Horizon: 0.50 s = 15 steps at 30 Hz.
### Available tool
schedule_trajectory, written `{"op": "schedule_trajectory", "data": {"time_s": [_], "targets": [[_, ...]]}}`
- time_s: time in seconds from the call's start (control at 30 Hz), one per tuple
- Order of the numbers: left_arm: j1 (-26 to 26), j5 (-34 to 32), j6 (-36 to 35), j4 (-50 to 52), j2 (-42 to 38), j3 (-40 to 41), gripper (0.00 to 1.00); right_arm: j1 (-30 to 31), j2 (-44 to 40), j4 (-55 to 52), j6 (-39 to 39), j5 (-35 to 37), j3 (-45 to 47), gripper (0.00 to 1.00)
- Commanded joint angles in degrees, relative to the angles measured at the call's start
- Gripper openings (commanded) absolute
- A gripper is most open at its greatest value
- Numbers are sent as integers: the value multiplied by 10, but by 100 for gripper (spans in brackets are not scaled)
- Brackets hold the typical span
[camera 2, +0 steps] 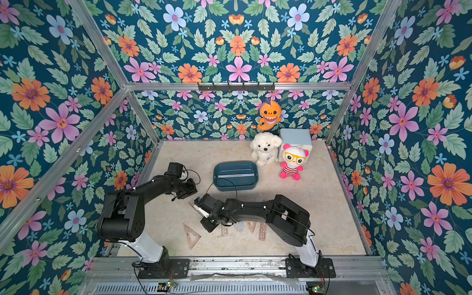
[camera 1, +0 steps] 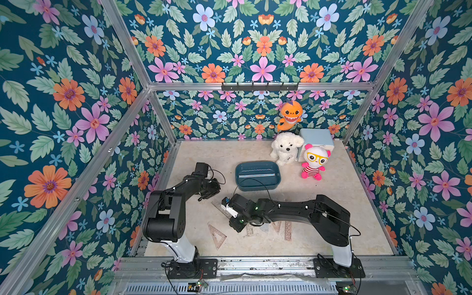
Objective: Put the scattered rulers into the storage box
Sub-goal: Adjust the ruler at the center of the board.
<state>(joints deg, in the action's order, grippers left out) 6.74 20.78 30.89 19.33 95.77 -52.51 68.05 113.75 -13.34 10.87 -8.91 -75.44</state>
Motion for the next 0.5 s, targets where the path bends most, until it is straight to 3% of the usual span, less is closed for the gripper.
{"op": "schedule_trajectory", "data": {"time_s": [0.0,0.47], "targets": [[3,-6,-6,10,4,11,13,-3,6,18,15,2,9,17],[7,-25,-22,34,20,32,9,-44,55,-6,-14,-1,5,15]]}}
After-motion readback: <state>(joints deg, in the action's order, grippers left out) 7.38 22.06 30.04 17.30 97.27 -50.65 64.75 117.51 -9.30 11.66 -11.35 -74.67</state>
